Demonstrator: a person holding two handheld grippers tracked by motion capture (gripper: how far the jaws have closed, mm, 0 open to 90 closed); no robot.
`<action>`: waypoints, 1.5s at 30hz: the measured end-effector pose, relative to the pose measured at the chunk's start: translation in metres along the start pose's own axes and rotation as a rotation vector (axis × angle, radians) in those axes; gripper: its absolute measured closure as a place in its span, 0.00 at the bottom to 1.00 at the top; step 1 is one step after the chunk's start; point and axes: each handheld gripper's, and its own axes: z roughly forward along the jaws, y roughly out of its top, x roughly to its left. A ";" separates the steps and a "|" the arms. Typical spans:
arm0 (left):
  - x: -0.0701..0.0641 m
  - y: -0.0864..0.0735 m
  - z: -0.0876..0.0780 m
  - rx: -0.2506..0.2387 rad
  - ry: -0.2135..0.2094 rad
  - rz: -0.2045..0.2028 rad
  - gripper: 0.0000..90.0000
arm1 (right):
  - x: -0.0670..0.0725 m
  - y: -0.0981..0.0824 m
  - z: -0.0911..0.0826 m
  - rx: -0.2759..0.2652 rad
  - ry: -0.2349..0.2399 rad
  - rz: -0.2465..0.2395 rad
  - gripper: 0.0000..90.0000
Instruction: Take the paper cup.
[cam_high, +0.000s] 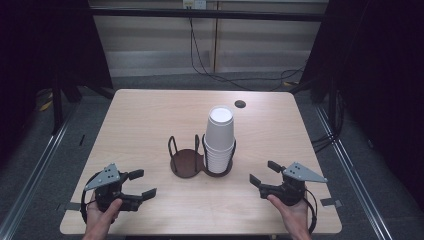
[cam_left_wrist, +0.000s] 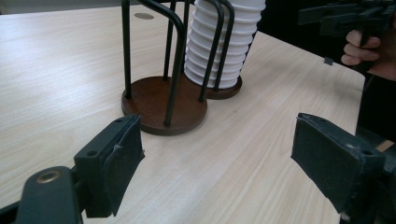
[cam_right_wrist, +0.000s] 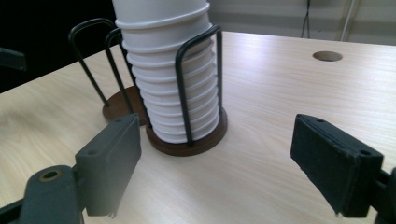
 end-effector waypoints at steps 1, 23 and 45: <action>0.000 0.000 0.000 0.000 0.000 0.000 0.18 | 0.000 0.000 0.000 0.000 0.000 0.000 0.18; -0.004 0.001 0.003 0.009 -0.034 0.035 0.18 | 0.015 0.016 0.023 0.089 0.107 -0.066 0.20; -0.004 0.000 0.007 0.023 -0.039 0.037 0.18 | 0.020 0.077 0.031 0.079 0.204 -0.094 0.17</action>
